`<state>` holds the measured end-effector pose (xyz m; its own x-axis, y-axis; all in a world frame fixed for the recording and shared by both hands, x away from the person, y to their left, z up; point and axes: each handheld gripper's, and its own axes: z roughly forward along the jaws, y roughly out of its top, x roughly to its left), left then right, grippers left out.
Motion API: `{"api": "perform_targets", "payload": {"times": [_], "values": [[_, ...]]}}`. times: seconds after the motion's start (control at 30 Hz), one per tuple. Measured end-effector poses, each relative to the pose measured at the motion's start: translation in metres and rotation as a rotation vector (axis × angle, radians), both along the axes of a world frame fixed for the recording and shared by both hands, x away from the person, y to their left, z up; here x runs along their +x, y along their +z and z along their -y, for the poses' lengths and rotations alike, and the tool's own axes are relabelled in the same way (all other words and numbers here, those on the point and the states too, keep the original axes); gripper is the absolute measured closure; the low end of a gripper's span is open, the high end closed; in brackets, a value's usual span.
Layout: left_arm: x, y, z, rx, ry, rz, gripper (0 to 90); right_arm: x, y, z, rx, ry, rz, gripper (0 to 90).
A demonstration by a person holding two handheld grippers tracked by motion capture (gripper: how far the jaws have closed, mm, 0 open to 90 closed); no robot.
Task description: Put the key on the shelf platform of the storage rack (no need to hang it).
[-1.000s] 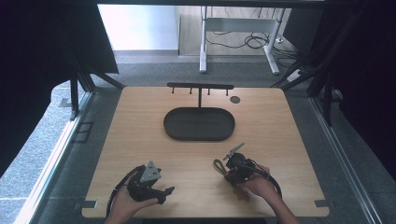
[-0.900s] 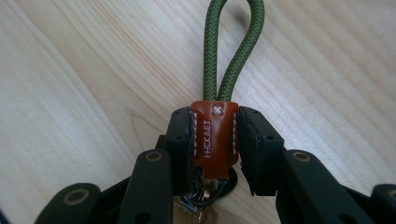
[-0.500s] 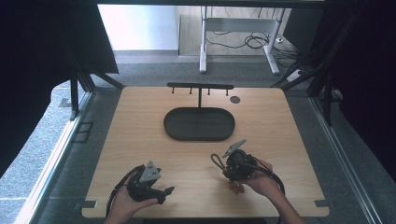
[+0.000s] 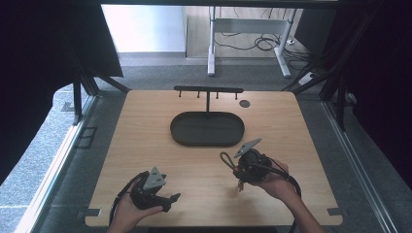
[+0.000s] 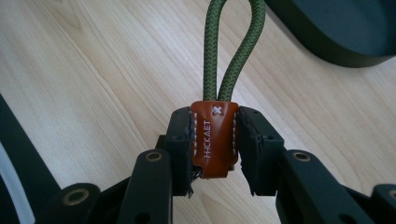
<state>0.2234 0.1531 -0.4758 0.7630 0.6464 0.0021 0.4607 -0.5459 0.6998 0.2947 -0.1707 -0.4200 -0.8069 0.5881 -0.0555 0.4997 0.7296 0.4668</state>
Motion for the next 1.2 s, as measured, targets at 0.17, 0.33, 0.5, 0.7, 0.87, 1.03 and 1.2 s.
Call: {"api": "perform_targets", "payload": {"times": [0.17,0.33,0.5,0.7,0.87,1.03,1.2], "values": [[0.001,-0.002,0.001,0.006,-0.005,-0.012,21.2,0.001,0.008,0.002,0.004,-0.009,0.015,67.3],[0.001,-0.005,0.005,0.016,-0.020,-0.020,21.0,0.002,0.013,0.003,0.004,-0.013,0.029,67.3],[0.002,-0.008,0.009,0.028,-0.027,-0.030,21.0,0.004,0.015,0.007,0.007,-0.024,0.038,67.3],[0.002,-0.011,0.011,0.041,-0.038,-0.043,20.5,0.007,0.017,0.012,0.011,-0.035,0.047,67.3],[0.003,-0.013,0.013,0.049,-0.041,-0.050,20.4,0.007,0.020,0.012,0.005,-0.037,0.056,67.3],[0.002,-0.013,0.014,0.051,-0.049,-0.049,20.4,0.006,0.021,0.010,-0.009,-0.028,0.057,67.3],[0.002,-0.014,0.013,0.076,-0.070,-0.071,19.7,0.007,0.015,0.005,-0.025,-0.014,0.048,67.3]]}}
